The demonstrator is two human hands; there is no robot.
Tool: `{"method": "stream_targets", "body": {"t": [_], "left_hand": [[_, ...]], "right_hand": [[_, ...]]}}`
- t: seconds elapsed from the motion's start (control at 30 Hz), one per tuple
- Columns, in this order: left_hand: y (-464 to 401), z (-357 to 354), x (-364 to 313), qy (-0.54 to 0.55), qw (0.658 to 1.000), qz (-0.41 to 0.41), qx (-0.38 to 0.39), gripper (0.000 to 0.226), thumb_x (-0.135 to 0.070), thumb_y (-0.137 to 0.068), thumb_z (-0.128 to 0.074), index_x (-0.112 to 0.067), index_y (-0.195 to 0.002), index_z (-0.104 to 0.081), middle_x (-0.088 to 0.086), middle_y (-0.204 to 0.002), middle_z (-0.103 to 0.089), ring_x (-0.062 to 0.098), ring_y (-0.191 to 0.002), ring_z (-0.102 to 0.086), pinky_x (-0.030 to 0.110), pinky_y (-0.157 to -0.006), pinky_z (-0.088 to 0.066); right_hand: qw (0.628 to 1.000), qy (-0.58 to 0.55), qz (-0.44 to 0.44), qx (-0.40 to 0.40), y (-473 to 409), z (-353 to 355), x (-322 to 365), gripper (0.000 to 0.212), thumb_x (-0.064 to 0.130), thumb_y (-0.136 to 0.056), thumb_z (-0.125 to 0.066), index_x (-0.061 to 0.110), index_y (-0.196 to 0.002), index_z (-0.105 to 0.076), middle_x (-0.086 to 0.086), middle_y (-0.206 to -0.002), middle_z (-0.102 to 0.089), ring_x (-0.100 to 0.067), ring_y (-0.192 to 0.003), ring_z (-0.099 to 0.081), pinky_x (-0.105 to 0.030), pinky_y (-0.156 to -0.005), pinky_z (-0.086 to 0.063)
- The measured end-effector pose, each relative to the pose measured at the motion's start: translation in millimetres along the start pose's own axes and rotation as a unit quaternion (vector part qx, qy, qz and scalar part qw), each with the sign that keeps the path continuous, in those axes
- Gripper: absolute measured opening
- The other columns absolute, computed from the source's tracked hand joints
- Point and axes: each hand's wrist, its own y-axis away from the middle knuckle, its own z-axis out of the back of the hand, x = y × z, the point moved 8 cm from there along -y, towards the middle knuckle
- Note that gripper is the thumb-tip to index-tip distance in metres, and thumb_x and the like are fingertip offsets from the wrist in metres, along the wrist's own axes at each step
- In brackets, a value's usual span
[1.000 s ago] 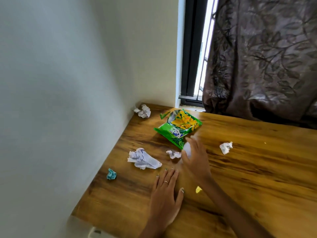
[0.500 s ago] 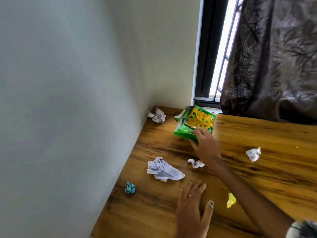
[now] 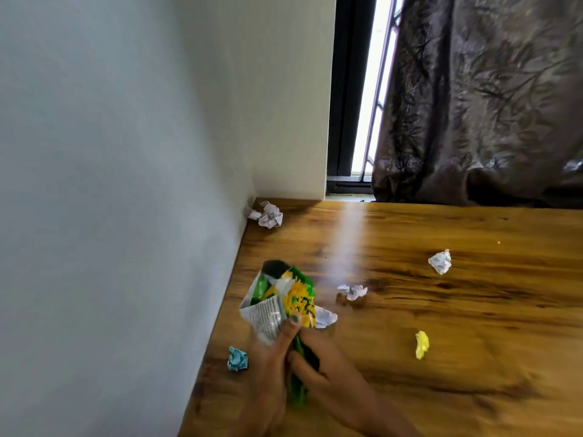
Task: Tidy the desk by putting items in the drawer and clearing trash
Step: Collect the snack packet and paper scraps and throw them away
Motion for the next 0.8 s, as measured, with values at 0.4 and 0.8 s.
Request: {"method": "stream_targets", "body": {"t": [0.4,0.8], "left_hand": [[-12.7,78.6,-20.2,-0.012,0.960,-0.010,-0.280,0.017,-0.021,-0.078,-0.075,-0.021,-0.082,-0.059,-0.008,-0.076,-0.061,0.017,-0.072,-0.058,0.032,-0.076,-0.045],[-10.4,57.3,-14.4,0.008,0.970,-0.015,-0.244,0.050,-0.019,-0.078,-0.073,-0.009,-0.124,-0.058,0.012,-0.121,-0.064,0.029,-0.108,-0.062,0.052,-0.097,-0.048]], "right_hand": [[0.964,0.247,-0.068,-0.065,-43.5,15.6,-51.6,0.045,0.027,-0.089,-0.054,0.028,-0.133,-0.046,0.006,-0.139,-0.043,-0.014,-0.128,-0.037,-0.028,-0.102,-0.029],[0.944,0.094,-0.028,-0.316,-35.9,55.7,-50.3,0.039,0.007,-0.086,-0.063,0.017,-0.123,-0.057,0.006,-0.106,-0.062,-0.008,-0.100,-0.059,-0.013,-0.080,-0.047]]}}
